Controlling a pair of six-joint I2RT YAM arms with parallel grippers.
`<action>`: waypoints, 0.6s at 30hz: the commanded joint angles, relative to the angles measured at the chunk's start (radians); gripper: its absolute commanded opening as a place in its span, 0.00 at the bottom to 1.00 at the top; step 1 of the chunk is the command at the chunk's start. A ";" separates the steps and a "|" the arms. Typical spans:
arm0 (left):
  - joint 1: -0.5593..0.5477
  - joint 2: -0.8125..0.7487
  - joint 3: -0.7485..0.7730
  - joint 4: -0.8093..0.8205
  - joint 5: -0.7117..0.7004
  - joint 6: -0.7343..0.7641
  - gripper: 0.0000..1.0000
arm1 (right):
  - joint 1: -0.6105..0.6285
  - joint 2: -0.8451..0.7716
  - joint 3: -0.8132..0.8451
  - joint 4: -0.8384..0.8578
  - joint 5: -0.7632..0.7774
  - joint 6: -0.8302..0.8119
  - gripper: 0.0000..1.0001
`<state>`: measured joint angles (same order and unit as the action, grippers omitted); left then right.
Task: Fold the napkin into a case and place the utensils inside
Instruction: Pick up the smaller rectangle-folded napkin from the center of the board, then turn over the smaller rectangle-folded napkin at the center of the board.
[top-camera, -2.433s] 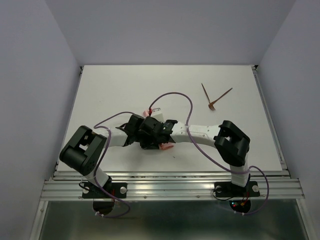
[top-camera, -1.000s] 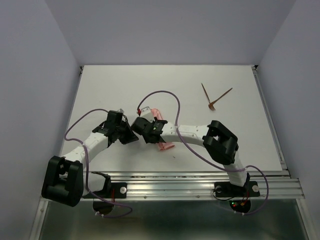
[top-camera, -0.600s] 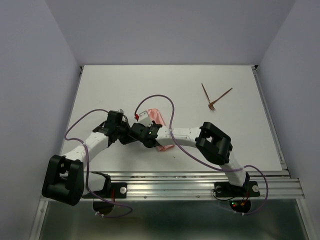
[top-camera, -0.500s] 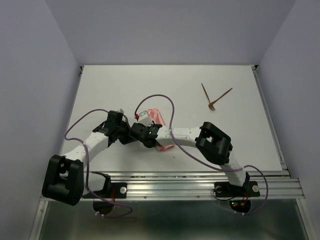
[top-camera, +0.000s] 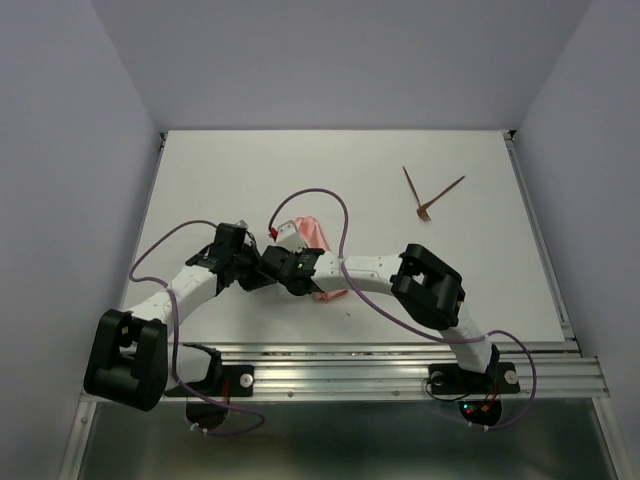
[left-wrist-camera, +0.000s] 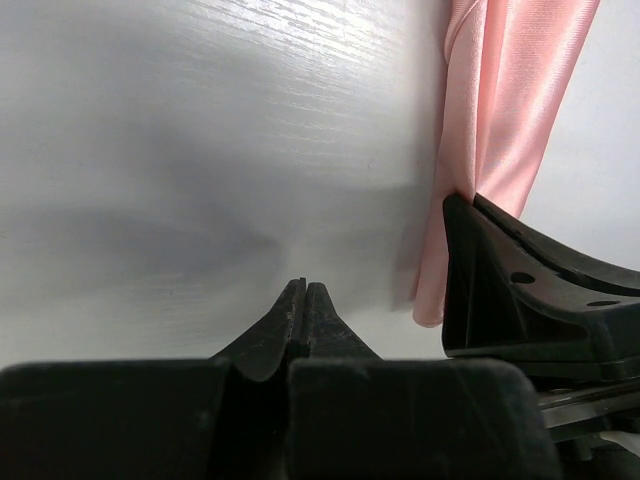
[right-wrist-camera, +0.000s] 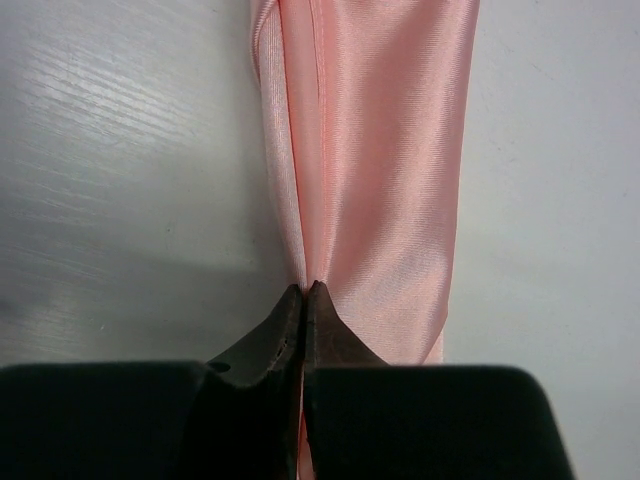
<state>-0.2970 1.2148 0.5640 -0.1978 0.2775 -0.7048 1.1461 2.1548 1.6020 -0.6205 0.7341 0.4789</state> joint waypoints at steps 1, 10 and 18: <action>0.002 -0.011 -0.003 0.012 -0.012 0.005 0.00 | 0.007 -0.045 0.024 0.044 0.028 -0.002 0.01; 0.064 -0.041 0.083 -0.049 -0.006 0.068 0.00 | -0.042 -0.154 -0.005 0.189 -0.211 -0.010 0.01; 0.199 -0.104 0.180 -0.160 0.005 0.140 0.00 | -0.075 -0.185 -0.019 0.301 -0.429 0.001 0.01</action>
<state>-0.1432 1.1633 0.6727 -0.2966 0.2798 -0.6224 1.0832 2.0151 1.5883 -0.4355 0.4477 0.4683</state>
